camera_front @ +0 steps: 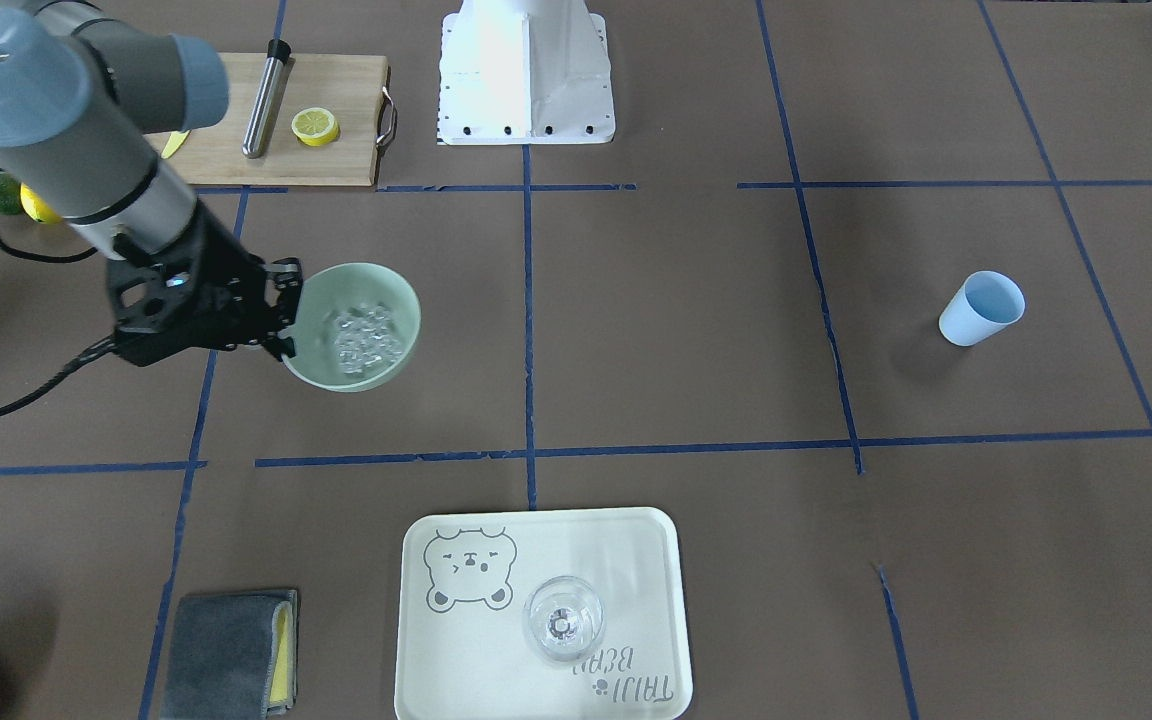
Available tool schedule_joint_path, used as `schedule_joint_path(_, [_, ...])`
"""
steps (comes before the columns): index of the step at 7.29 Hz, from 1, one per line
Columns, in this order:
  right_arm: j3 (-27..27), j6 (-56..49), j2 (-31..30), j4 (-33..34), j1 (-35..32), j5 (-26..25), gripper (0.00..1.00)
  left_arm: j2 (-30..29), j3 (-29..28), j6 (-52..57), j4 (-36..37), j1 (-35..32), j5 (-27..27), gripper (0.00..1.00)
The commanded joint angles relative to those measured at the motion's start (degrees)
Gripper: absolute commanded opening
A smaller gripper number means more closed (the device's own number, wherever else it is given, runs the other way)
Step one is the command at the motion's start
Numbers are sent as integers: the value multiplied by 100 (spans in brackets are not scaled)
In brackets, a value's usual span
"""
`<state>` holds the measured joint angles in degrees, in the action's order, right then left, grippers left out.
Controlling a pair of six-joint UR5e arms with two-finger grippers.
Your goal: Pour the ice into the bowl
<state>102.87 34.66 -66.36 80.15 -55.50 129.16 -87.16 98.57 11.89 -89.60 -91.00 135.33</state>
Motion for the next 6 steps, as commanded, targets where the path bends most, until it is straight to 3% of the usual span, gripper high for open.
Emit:
schedule_joint_path(1, [5, -1106, -997, -8, -766, 652, 0, 6, -31, 243, 4, 4, -7, 100])
schedule_joint_path(3, [-4, -1496, -1841, -121, -883, 654, 0, 6, 48, 243, 4, 4, 2, 100])
schedule_joint_path(4, [-143, -1437, -2307, -922, -883, 654, 0, -3, 66, 243, 4, -5, 2, 100])
schedule_joint_path(6, [-511, -1357, -2696, -1762, -875, 637, 0, -3, 66, 243, 4, 4, 2, 100])
